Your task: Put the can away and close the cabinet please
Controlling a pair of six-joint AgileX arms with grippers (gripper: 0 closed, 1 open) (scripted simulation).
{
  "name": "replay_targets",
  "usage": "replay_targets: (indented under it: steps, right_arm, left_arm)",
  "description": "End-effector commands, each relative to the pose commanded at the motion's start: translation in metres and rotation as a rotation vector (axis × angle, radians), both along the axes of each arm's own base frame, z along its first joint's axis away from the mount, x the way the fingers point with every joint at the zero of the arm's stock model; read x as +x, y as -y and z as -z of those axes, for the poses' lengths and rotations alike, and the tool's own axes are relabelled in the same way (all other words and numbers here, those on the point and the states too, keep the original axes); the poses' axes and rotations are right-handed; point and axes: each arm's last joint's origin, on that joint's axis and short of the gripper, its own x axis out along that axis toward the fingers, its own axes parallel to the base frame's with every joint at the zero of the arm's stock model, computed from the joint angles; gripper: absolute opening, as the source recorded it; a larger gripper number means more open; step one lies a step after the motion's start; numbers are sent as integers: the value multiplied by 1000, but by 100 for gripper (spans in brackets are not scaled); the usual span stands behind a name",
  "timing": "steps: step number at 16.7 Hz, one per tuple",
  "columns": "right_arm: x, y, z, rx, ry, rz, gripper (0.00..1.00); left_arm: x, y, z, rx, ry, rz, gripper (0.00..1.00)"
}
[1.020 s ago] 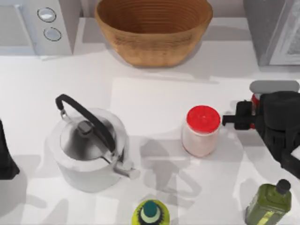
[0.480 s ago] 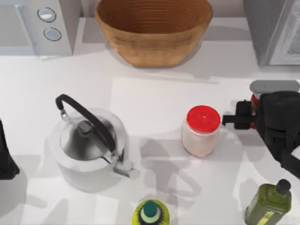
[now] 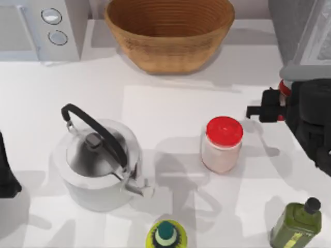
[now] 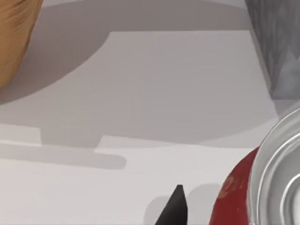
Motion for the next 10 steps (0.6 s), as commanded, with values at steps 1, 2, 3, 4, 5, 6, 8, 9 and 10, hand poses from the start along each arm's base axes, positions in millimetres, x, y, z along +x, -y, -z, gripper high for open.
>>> replay_targets:
  steps: [1,2,3,4,5,6,8,9,10]
  right_arm:
    - [-2,-2,-8,7,-5,-18,0]
    - [-4,-3,-15,12,-18,-34,0]
    - [-6,-5,-23,16,-33,-49,0]
    - [-7,-7,-33,20,-44,-60,0]
    - [-8,-8,-43,19,-53,-65,0]
    - [-9,-8,-55,14,-64,-66,0]
    - [-10,-7,-77,-4,-77,-48,0]
    - [-10,-5,-88,-12,-77,-30,0]
    - [-10,-2,-96,-19,-77,-10,0]
  left_arm:
    - [0,0,0,0,0,0,100]
    - [0,0,0,0,0,0,100]
    - [0,0,0,0,0,0,100]
    - [0,0,0,0,0,0,100]
    - [0,0,0,0,0,0,100]
    - [0,0,0,0,0,0,100]
    - [0,0,0,0,0,0,100]
    - [0,0,0,0,0,0,100]
    - [0,0,0,0,0,0,100]
